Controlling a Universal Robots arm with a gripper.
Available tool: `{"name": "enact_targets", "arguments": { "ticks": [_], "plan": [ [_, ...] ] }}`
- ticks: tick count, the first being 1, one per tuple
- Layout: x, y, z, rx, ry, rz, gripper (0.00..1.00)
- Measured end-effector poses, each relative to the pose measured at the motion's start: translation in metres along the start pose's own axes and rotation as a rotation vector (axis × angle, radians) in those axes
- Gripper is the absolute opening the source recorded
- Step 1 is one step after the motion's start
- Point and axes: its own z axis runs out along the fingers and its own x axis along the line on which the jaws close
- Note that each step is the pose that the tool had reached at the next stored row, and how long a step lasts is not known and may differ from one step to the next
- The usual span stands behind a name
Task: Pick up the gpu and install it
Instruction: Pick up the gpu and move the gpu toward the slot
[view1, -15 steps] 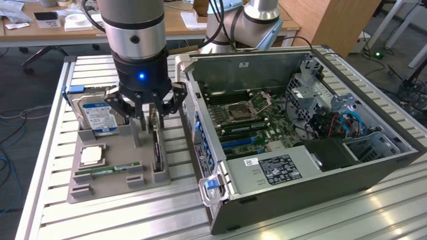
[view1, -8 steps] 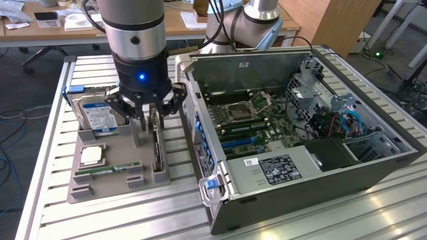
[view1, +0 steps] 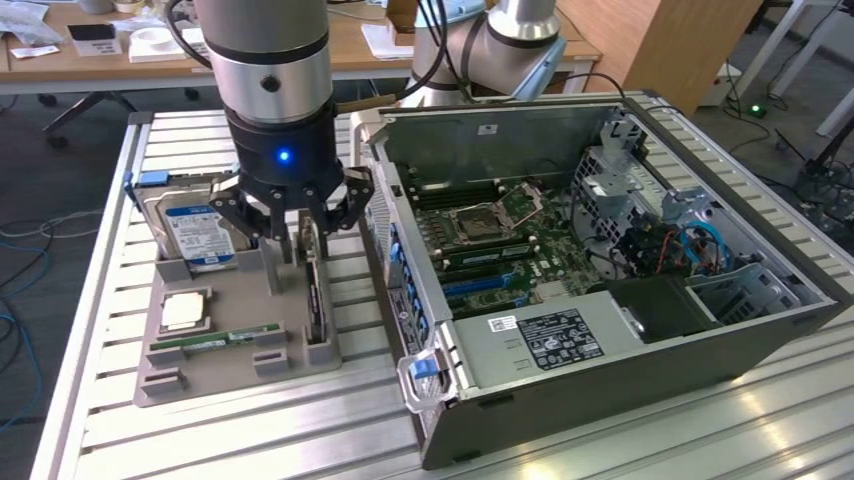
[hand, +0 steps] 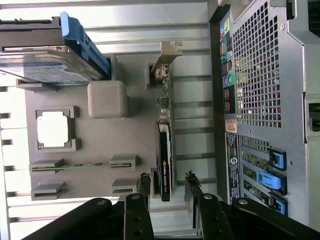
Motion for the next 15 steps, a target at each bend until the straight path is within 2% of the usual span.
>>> {"name": "enact_targets", "arguments": {
  "ticks": [15],
  "plan": [
    [0.0000,-0.0001,0.0025,0.0000,0.0000,0.000,0.42]
  ]
}}
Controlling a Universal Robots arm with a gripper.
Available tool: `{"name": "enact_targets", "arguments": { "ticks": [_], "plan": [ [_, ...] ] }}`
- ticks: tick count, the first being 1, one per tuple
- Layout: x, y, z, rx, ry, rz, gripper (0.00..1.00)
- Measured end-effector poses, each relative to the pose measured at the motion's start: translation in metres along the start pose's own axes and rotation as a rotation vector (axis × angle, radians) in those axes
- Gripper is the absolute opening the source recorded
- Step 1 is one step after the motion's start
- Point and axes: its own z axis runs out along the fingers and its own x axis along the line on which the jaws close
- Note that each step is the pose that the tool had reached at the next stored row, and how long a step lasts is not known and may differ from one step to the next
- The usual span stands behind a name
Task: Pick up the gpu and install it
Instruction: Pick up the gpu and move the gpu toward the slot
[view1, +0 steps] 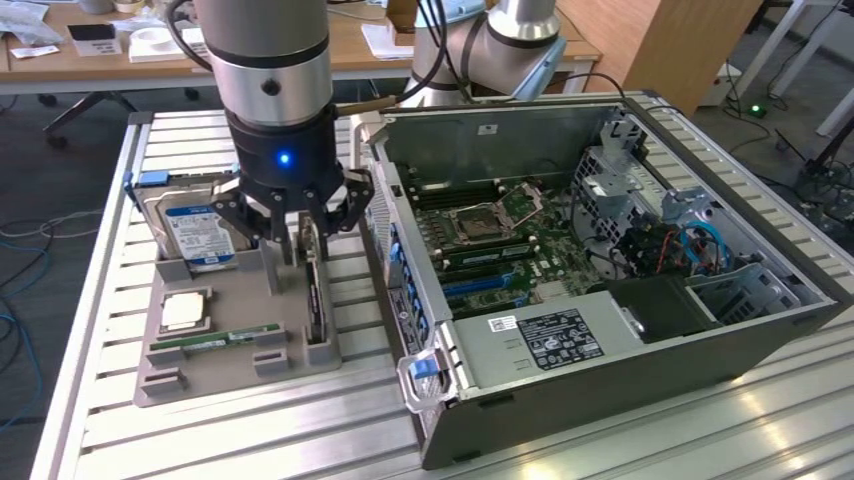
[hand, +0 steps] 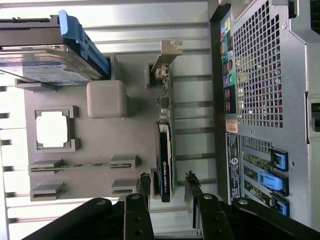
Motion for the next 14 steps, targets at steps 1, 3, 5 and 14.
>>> {"name": "enact_targets", "arguments": {
  "ticks": [1,3,5,14],
  "plan": [
    [0.0000,0.0000,0.0006,-0.0002,-0.0002,0.000,0.42],
    [0.0001,-0.0001,0.0021,-0.0001,0.0000,0.000,0.42],
    [0.0001,-0.0001,0.0028,0.0001,0.0001,0.000,0.42],
    [0.0001,-0.0001,0.0031,0.0000,0.0000,0.000,0.42]
  ]
}}
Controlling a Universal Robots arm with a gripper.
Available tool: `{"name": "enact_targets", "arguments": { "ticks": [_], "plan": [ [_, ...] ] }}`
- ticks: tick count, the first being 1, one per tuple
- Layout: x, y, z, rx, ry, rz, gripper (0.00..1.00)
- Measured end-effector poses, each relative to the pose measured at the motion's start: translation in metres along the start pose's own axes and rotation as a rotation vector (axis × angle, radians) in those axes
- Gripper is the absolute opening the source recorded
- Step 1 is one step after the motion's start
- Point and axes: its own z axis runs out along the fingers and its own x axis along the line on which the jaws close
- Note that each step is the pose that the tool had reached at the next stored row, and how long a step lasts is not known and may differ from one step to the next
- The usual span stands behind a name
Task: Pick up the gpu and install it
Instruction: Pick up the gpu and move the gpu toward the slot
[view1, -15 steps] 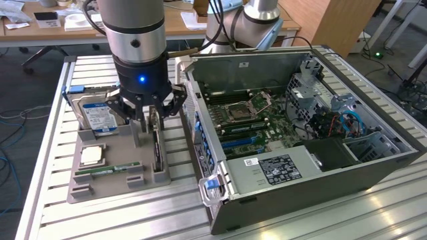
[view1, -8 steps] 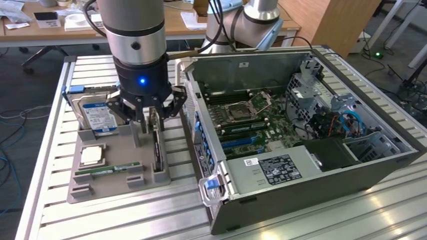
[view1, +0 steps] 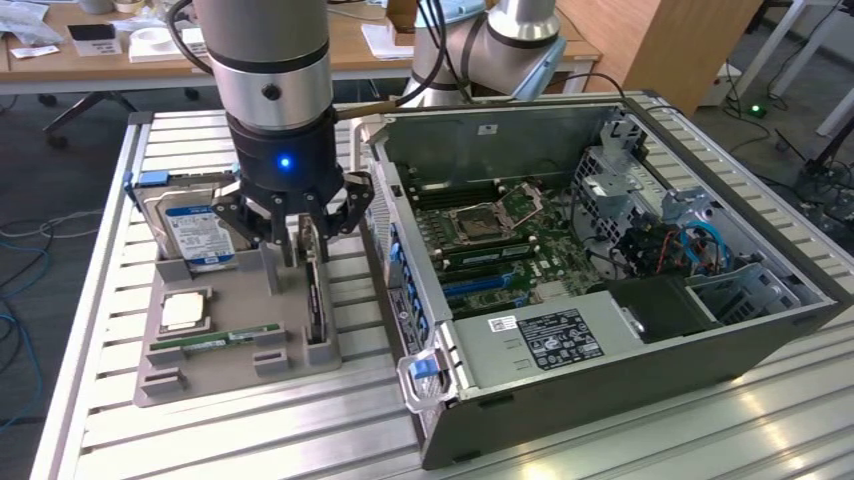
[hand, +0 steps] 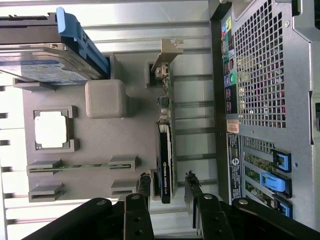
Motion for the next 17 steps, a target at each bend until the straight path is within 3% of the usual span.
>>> {"name": "enact_targets", "arguments": {
  "ticks": [17],
  "plan": [
    [0.000,-0.0006,0.0140,-0.0001,-0.0002,0.000,0.42]
  ]
}}
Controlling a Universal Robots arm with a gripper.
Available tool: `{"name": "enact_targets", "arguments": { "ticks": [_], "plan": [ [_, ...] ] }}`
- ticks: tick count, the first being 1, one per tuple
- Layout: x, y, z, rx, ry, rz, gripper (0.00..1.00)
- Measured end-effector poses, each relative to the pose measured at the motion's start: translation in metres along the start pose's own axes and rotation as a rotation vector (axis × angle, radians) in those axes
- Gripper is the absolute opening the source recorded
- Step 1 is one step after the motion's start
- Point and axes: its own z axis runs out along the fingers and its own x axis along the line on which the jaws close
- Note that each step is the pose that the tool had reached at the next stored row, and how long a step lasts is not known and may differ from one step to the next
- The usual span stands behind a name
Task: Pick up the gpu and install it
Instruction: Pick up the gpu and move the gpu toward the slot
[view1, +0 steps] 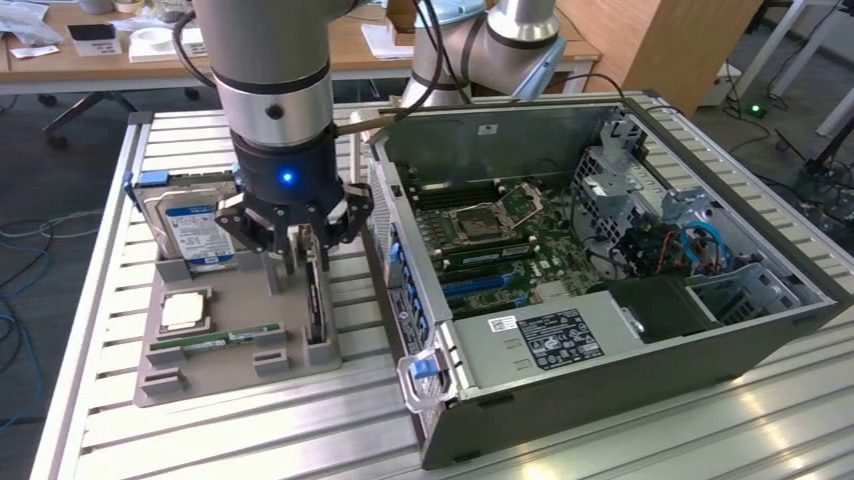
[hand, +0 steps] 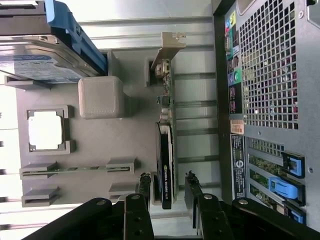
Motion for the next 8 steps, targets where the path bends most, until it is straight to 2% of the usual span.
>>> {"name": "enact_targets", "arguments": {
  "ticks": [8],
  "plan": [
    [-0.0005,0.0014,0.0103,0.0002,0.0001,0.000,0.42]
  ]
}}
